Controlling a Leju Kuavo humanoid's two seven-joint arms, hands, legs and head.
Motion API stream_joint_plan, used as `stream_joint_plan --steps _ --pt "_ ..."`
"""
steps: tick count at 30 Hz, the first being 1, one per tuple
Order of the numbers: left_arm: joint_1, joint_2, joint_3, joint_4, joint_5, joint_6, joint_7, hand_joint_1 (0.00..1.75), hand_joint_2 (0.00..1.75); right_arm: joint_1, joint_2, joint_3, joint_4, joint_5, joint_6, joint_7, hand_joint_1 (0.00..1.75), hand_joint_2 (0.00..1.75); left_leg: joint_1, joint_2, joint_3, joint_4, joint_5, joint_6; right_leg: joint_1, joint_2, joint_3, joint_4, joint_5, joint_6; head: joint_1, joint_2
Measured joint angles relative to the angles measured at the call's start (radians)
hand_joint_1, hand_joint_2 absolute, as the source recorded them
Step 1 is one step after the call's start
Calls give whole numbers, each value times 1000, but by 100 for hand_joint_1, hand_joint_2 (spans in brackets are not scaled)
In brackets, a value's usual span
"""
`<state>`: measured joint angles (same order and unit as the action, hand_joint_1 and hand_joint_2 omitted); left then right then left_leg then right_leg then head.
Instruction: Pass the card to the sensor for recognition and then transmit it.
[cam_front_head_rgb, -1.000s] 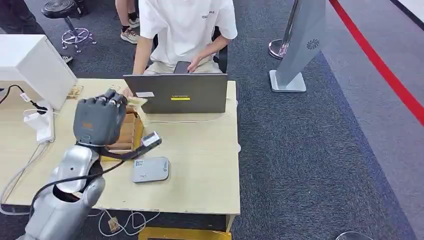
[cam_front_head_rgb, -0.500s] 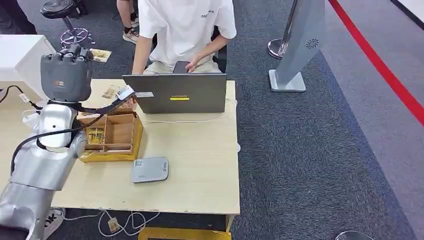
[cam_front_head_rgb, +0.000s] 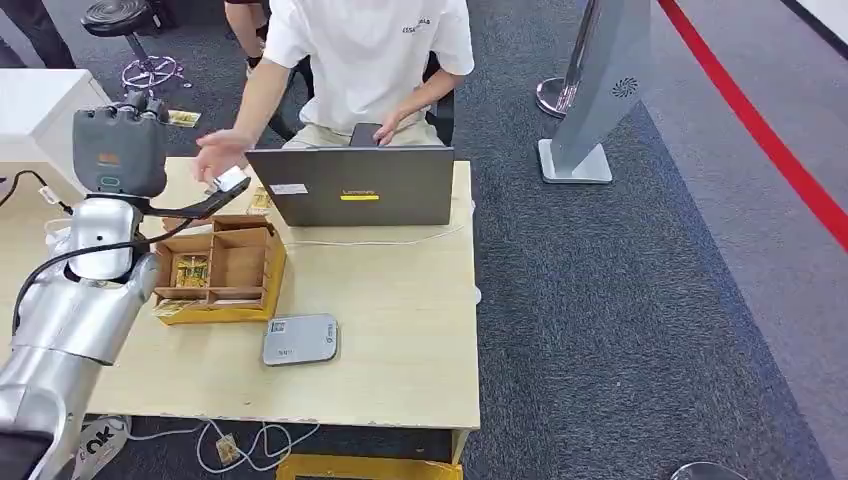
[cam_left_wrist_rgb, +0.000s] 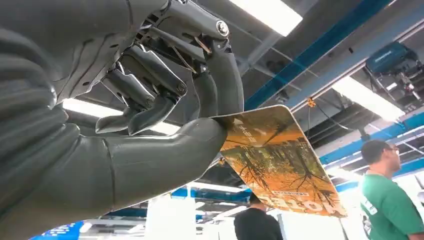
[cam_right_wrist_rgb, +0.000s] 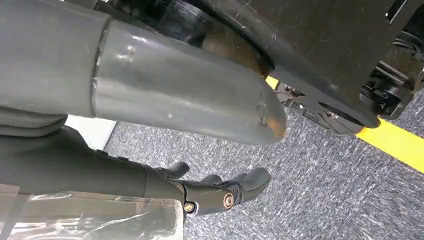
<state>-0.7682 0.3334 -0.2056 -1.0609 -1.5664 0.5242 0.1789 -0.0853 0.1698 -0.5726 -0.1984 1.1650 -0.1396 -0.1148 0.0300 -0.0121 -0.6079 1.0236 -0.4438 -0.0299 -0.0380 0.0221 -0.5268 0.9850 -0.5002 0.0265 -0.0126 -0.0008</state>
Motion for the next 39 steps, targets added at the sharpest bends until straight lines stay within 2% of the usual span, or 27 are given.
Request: stream_joint_plan --steps 3,4,10,21,26,29,32,34,36,37,38,39 --pt "-1 0 3 5 0 5 0 175 175 0 0 0 0 0 0 0 0 0 0 0 0 0 0 0 0 0 0 0 0 0 0 0" --pt "-1 0 5 7 0 9 0 0 175 0 0 0 0 0 0 -1 0 0 0 0 0 0 0 0 0 0 0 0 0 0 0 0" --pt "0 0 21 23 14 12 -29 0 175 0 0 0 0 -1 -1 -1 0 0 0 0 0 0 0 0 0 0 0 0 0 0 0 0" --pt "0 -1 39 58 15 10 -31 0 175 0 0 0 0 -3 -2 0 0 0 0 0 0 0 0 0 0 0 0 0 0 0 0 0" --pt "28 11 48 61 28 35 -43 0 175 1 0 0 0 -9 -3 -2 0 0 0 1 0 0 0 0 0 1 1 0 0 0 0 0" --pt "100 80 93 1 102 49 -83 0 175 9 0 -1 0 -15 -5 -11 0 0 0 7 0 -1 -1 -1 0 7 -1 1 0 0 1 0" --pt "173 167 177 -58 178 43 -138 0 175 23 -1 -5 0 -18 -7 -16 0 0 1 8 -1 -3 -1 -1 1 8 -2 2 -1 -1 0 0" --pt "245 252 242 -100 229 39 -156 0 175 24 -1 -7 0 -24 -8 -25 0 0 0 10 0 -5 -2 -3 1 11 -1 3 -2 -3 0 0" --pt "370 353 374 -143 354 25 -207 0 175 28 -1 -12 0 -29 -15 -26 0 0 0 20 5 -7 -7 -9 1 22 -1 4 -4 -5 2 0" --pt "449 411 486 -158 428 9 -253 0 175 34 -2 -15 0 -33 -19 -26 0 0 0 24 7 -7 -9 -8 1 26 -1 4 -4 -6 0 0" --pt "527 450 596 -164 491 -21 -333 0 175 41 -3 -20 0 -35 -24 -26 0 0 1 28 9 -7 -11 -9 2 29 -2 3 -6 -8 -3 0" --pt "584 470 730 -164 526 -59 -434 0 175 47 -6 -25 0 -35 -24 -29 0 0 1 28 9 -7 -11 -9 2 28 -3 3 -7 -8 -4 0"
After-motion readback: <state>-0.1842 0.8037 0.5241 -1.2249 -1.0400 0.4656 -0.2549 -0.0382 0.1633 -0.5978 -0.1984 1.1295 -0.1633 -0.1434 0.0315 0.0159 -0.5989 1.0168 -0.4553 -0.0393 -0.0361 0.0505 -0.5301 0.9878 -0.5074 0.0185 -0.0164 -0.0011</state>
